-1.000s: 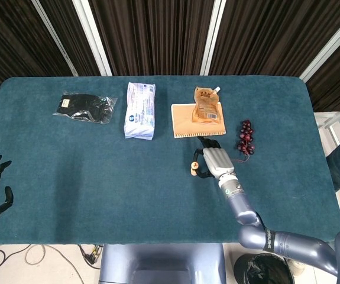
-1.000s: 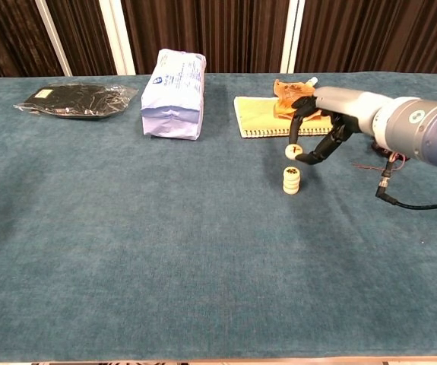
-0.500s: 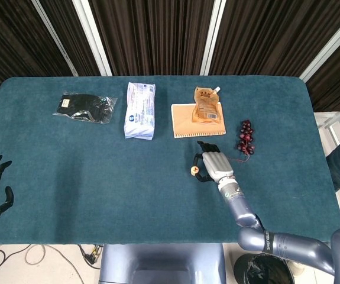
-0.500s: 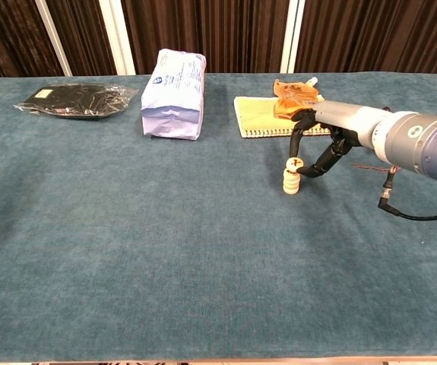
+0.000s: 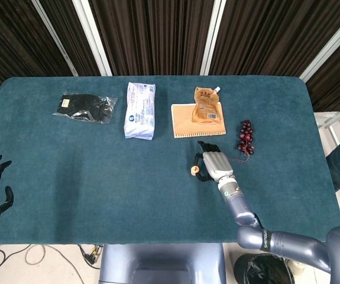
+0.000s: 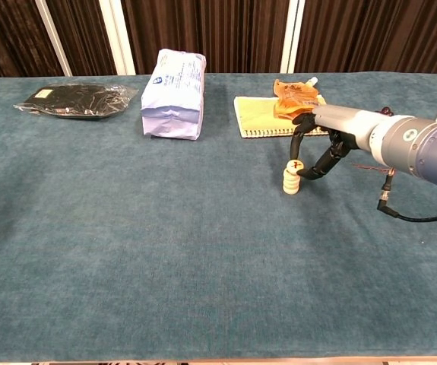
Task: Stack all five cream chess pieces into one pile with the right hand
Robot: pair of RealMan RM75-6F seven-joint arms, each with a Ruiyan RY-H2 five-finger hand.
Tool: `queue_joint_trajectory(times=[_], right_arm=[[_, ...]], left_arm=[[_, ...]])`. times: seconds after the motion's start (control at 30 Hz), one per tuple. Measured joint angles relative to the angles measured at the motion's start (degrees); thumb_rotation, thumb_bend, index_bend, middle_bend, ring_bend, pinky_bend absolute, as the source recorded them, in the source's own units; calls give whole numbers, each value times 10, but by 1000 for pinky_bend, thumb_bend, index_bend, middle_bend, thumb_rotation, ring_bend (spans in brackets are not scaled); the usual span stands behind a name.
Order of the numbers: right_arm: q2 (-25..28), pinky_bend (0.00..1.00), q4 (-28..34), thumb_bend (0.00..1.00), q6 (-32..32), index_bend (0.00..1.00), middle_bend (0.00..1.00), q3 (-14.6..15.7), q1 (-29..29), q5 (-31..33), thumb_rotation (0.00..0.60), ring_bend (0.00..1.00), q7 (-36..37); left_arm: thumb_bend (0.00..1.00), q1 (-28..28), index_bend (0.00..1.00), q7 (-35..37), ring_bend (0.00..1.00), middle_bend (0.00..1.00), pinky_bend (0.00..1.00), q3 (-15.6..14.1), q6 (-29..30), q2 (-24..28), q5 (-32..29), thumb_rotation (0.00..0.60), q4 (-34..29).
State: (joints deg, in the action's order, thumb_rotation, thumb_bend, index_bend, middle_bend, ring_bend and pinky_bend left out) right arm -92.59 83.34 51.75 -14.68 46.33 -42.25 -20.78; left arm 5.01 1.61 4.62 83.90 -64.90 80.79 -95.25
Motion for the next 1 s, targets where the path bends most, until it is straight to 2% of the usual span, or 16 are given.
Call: queue_joint_trajectory(times=[0.33,1.0], right_arm=[[-7,0,-11,406,-2,558,0,3,4,2,600,0,4],[-6,0,-13,407,-3,427,0,3,9,4,600,0,7]], left_arm=[[624,0,155,0,0,0,0,0,0,0,0,600,1],[624,0,156,-1,0,0,0,0,-1,0,-1,600,0]])
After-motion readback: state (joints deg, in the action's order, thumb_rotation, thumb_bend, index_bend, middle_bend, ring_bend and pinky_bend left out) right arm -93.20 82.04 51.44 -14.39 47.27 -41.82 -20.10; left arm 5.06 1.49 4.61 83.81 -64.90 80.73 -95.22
